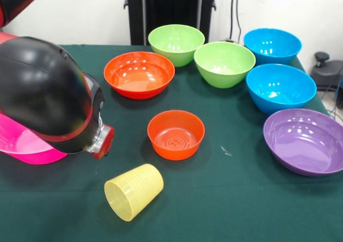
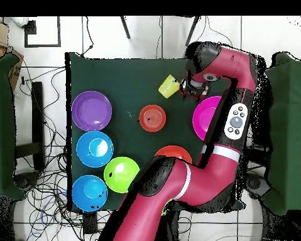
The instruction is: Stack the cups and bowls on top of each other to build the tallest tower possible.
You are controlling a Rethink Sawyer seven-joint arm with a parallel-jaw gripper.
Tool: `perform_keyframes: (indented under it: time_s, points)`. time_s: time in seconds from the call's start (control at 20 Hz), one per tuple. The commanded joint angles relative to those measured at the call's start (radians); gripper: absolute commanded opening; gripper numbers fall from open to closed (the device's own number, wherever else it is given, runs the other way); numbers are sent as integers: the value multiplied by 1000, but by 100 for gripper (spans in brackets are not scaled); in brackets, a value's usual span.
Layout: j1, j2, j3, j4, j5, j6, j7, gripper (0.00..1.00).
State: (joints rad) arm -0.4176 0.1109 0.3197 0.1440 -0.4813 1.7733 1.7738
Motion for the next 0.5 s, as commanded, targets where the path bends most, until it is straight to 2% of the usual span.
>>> perform_keyframes:
  time_s: [0.05,0.2,0.5]
  points:
    - [6,17,180,-12,-173,86,-354,100]
    - [2,12,220,-3,-204,64,-347,100]
    - [-2,4,364,2,-311,45,-268,100]
